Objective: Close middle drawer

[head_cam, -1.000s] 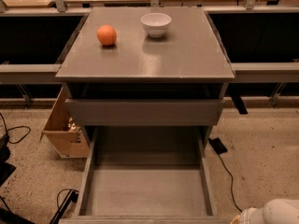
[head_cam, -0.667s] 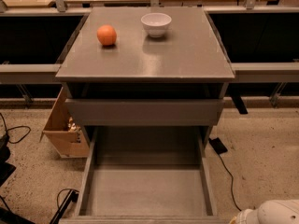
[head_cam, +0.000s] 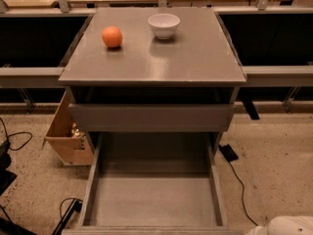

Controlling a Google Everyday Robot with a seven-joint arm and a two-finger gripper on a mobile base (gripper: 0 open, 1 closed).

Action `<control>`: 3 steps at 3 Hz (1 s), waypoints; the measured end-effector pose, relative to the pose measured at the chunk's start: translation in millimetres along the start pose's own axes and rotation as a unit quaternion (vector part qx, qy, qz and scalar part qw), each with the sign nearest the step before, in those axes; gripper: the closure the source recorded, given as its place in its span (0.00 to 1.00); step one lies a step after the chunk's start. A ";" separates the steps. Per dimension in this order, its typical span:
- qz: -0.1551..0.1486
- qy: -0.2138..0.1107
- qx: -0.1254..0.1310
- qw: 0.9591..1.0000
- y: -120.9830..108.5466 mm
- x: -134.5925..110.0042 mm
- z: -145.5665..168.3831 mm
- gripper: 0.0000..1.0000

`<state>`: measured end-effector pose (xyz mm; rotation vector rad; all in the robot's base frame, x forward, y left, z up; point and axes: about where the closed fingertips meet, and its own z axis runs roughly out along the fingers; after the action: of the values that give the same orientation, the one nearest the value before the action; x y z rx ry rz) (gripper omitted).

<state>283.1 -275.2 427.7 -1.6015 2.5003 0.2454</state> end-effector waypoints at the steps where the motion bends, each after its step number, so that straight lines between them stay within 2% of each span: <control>1: 0.028 -0.018 -0.015 0.999 -1.5 17.2 23.5 1.00; 2: 0.053 -0.028 -0.023 0.998 -5.8 34.6 43.5 1.00; 3: 0.066 -0.065 -0.014 0.996 -27.1 44.5 66.8 1.00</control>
Offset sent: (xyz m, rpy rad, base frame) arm -0.0085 -0.0412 -0.0790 0.1069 0.0639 -0.1588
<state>292.6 -310.7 351.4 -1.3844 2.5149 0.3898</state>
